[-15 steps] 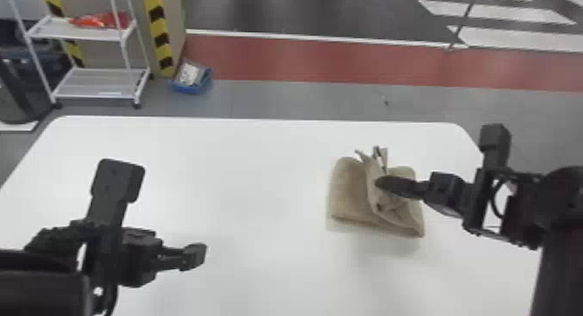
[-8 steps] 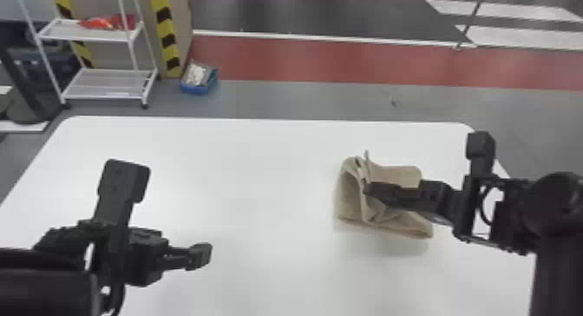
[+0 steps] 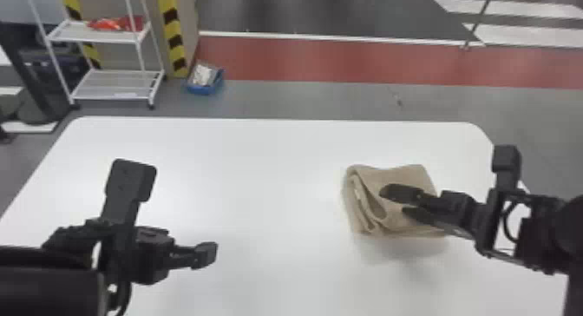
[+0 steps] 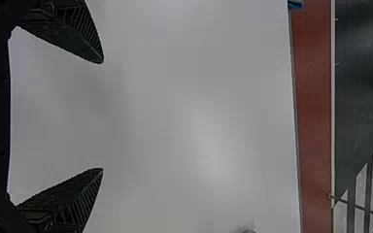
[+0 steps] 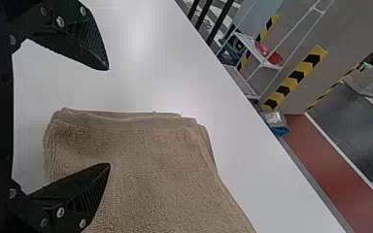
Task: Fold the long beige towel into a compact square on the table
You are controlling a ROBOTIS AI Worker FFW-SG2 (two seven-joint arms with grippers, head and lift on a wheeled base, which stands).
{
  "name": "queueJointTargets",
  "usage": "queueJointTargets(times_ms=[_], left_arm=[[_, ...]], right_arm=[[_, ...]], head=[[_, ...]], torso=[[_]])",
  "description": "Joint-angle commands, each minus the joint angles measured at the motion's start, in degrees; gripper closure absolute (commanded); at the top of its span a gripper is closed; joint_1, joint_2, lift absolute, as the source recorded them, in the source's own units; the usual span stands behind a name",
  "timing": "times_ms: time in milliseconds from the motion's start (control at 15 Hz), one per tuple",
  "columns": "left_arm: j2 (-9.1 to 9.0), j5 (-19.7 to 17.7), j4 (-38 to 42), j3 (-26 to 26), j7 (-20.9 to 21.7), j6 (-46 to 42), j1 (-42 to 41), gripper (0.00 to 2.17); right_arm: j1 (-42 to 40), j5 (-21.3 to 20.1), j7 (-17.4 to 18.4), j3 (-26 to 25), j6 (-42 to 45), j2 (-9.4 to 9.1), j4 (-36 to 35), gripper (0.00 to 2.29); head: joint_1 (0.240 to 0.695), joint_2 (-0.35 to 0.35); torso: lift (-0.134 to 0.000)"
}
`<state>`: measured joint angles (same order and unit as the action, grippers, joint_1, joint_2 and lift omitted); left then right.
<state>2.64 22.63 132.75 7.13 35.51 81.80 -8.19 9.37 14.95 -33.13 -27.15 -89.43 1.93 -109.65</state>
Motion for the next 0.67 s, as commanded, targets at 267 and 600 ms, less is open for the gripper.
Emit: queueJointTargets(times_ms=[267, 600], left_arm=[[0.0, 0.0, 0.1, -0.2, 0.1, -0.1, -0.1, 0.1], [0.0, -0.3, 0.0, -0.4, 0.1, -0.1, -0.1, 0.1]], right_arm=[[0.2, 0.2, -2.5, -0.2, -0.6, 0.44, 2.3, 0.06], [-2.2, 5.1, -3.3, -5.4, -0.6, 4.66, -6.4, 0.18]], head=[[0.695, -0.098], [0.695, -0.097]], torso=[[-0.124], [-0.124]])
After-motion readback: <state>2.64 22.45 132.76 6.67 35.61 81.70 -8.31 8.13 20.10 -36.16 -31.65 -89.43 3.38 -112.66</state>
